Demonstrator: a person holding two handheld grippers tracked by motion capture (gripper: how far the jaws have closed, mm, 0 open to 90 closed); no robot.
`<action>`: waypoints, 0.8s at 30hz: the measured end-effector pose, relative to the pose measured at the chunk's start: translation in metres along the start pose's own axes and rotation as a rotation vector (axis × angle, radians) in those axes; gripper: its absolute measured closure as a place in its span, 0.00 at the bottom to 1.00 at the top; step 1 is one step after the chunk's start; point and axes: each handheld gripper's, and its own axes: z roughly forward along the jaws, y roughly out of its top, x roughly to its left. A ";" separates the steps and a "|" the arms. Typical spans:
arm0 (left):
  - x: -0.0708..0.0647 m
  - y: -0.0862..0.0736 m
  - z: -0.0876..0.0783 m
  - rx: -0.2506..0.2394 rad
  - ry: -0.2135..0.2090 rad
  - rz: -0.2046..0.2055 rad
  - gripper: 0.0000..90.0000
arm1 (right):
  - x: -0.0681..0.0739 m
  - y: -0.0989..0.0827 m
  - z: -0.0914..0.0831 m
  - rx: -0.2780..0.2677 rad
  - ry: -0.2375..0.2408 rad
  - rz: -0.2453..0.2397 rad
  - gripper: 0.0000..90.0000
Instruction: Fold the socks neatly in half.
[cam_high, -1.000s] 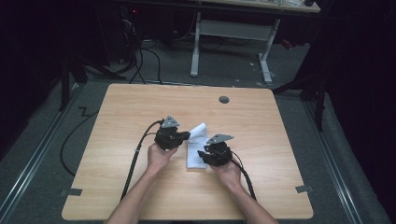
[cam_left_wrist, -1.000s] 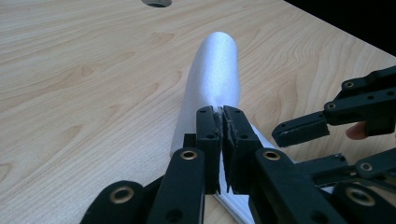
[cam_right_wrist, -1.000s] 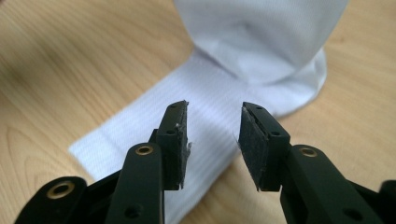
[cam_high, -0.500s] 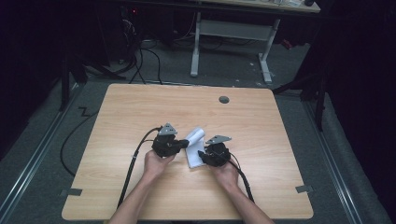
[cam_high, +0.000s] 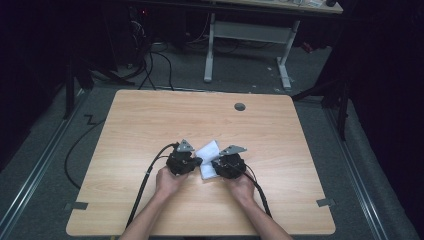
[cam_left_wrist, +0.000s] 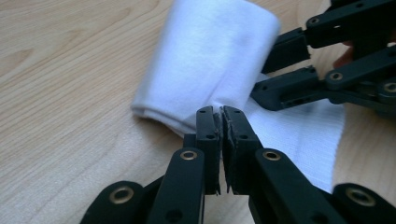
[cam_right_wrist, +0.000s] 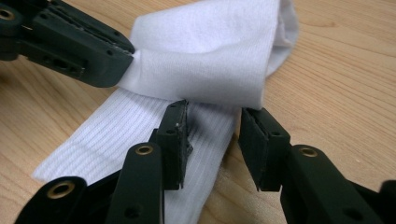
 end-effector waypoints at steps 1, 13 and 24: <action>0.002 0.000 0.001 0.000 0.004 -0.005 0.95 | 0.000 0.000 0.000 0.001 0.003 0.004 0.69; 0.015 0.006 0.009 -0.011 0.028 -0.038 0.95 | -0.006 0.005 0.005 -0.014 0.023 0.025 0.65; 0.017 0.007 0.011 -0.018 0.030 -0.045 0.95 | 0.004 -0.001 -0.012 -0.036 0.063 -0.038 0.78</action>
